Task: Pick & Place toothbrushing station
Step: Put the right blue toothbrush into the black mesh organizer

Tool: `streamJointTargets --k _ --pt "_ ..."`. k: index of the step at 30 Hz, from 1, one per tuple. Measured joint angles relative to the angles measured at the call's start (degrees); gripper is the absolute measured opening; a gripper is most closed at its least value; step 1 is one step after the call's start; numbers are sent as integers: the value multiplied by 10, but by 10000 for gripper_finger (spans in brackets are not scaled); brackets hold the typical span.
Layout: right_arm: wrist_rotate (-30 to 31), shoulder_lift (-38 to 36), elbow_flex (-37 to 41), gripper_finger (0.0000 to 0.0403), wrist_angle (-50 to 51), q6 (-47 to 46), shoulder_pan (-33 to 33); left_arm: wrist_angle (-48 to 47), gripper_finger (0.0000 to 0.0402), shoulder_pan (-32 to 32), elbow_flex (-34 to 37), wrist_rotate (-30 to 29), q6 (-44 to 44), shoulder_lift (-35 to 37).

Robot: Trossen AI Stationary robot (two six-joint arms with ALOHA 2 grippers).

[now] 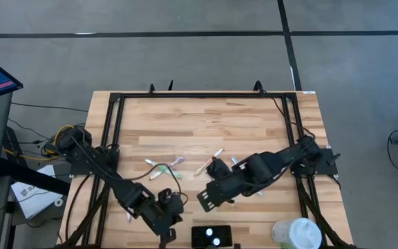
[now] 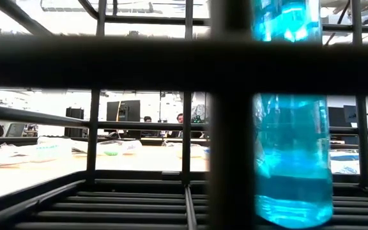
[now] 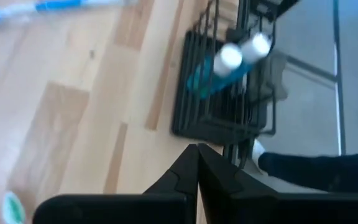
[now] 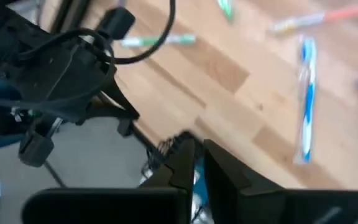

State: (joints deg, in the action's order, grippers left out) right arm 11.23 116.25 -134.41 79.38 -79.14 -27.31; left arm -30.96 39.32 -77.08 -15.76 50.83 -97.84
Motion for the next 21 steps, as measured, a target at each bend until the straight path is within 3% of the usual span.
streamJointTargets --k 4,13,21 --pt "65 -16 0 2 2 24 -9 1 0 -13 0 -4 -19 29" --pt "202 -38 0 1 36 28 -34 0 0 -16 0 -34 -67 67" --pt "245 -47 0 0 51 88 -45 2 0 -20 0 -42 -99 68"
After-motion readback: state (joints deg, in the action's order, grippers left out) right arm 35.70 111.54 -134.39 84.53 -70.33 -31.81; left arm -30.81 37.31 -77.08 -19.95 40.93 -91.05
